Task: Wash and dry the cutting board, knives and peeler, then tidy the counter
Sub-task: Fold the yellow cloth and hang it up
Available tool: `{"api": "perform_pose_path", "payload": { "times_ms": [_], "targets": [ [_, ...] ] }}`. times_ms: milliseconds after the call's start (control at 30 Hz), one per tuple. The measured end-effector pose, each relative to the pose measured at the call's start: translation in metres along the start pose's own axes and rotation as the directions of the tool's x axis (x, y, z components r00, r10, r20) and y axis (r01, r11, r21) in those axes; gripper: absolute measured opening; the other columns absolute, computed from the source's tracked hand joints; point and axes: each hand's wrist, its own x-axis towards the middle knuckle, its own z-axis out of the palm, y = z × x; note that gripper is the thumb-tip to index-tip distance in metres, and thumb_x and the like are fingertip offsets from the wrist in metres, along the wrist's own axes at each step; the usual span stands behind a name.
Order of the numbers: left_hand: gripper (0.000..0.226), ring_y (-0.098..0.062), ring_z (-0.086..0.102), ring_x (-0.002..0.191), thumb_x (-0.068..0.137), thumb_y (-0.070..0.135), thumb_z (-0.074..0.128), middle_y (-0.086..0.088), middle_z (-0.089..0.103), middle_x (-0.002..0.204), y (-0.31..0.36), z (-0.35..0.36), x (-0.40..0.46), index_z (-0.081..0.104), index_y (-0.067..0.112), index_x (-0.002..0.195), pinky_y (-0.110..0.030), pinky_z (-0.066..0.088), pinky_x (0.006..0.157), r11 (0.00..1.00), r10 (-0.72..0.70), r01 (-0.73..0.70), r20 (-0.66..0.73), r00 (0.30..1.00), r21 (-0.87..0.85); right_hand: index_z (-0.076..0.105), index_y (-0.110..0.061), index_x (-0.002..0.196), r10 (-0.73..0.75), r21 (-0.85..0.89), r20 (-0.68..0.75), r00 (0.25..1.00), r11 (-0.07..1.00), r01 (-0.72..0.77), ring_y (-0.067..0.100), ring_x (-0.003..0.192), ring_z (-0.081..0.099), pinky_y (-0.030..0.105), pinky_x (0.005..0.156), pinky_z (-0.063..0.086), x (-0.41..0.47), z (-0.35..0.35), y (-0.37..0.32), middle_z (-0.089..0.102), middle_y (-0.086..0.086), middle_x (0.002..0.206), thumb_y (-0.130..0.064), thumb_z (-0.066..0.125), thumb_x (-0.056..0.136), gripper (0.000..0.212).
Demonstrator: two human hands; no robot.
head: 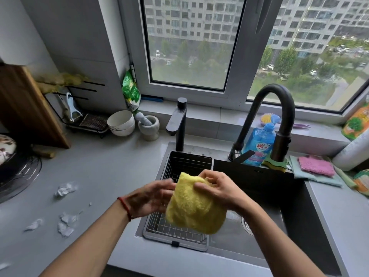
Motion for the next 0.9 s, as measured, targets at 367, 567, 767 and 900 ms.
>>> {"api": "perform_pose_path", "payload": {
  "times_ms": [367,567,767,900],
  "targets": [
    [0.028,-0.032,0.073,0.099,0.104,0.023,0.054,-0.015,0.073,0.117,0.031,0.016,0.003,0.061,0.014,0.129,-0.041,0.063,0.073,0.963,0.263,-0.233,-0.267,0.927,0.136,0.071,-0.003,0.116,0.236,0.823,-0.038,0.971,0.559,-0.103,0.029,0.100,0.063,0.046,0.085,0.056,0.001,0.011,0.028,0.067,0.017,0.111,-0.030,0.078,0.087,0.040],
    [0.022,-0.029,0.071,0.093,0.108,0.026,0.046,-0.011,0.071,0.106,0.081,0.027,0.014,0.065,0.016,0.111,-0.053,0.060,0.084,0.867,0.497,-0.444,-0.441,0.747,0.225,0.066,-0.003,0.116,0.282,0.784,-0.322,0.904,0.615,0.088,0.024,0.082,0.071,0.039,0.069,0.062,0.044,0.005,-0.027,0.075,0.012,0.101,-0.031,0.069,0.091,0.038],
    [0.028,-0.032,0.072,0.084,0.107,0.029,0.049,-0.016,0.071,0.103,0.179,0.003,0.045,0.063,0.005,0.113,-0.049,0.061,0.073,0.909,0.410,-0.380,-0.529,0.743,0.170,0.070,0.002,0.117,0.206,0.869,-0.180,0.962,0.492,0.057,0.033,0.105,0.073,0.041,0.078,0.061,0.115,-0.040,-0.087,0.073,0.020,0.118,-0.010,0.069,0.091,0.030],
    [0.026,-0.030,0.067,0.079,0.101,0.012,0.055,-0.019,0.069,0.099,0.219,-0.025,0.066,0.059,0.001,0.124,-0.043,0.058,0.072,0.947,0.321,-0.262,-0.564,0.760,0.186,0.062,0.008,0.125,0.318,0.784,-0.270,0.909,0.621,0.016,0.031,0.096,0.071,0.036,0.062,0.059,0.167,-0.056,-0.096,0.071,0.021,0.115,-0.004,0.068,0.094,0.033]
  ]
}}
